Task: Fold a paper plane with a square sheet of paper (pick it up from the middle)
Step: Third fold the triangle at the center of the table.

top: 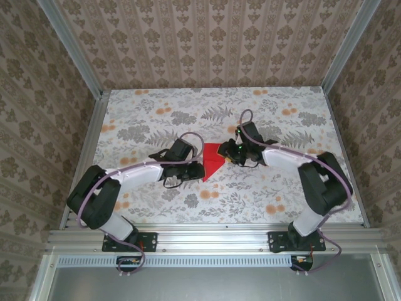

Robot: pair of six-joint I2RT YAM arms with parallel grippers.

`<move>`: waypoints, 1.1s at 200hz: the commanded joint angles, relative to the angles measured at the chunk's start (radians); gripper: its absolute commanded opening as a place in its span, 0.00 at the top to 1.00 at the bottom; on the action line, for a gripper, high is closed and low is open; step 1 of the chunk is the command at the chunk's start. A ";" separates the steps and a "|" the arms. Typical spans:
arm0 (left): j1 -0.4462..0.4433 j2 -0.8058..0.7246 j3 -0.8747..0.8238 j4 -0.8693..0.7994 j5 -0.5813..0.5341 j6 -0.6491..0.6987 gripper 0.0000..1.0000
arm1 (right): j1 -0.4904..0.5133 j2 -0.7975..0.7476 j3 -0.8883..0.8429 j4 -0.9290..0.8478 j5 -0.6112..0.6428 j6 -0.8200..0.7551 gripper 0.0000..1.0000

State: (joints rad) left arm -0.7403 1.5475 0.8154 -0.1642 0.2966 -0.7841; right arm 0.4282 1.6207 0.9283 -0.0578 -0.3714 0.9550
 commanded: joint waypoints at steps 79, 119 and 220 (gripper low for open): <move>0.001 0.166 0.137 0.089 -0.109 -0.048 0.74 | -0.099 0.003 -0.092 0.062 -0.119 -0.065 0.39; 0.014 0.184 0.159 0.019 -0.143 -0.009 0.81 | -0.097 0.058 -0.109 0.148 -0.180 -0.050 0.40; 0.022 0.257 0.211 -0.062 -0.144 0.031 0.88 | -0.072 0.223 -0.023 0.178 -0.270 -0.040 0.61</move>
State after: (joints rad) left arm -0.7246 1.7901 0.9897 -0.1802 0.1673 -0.7841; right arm 0.3450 1.8214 0.8742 0.0887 -0.6033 0.9112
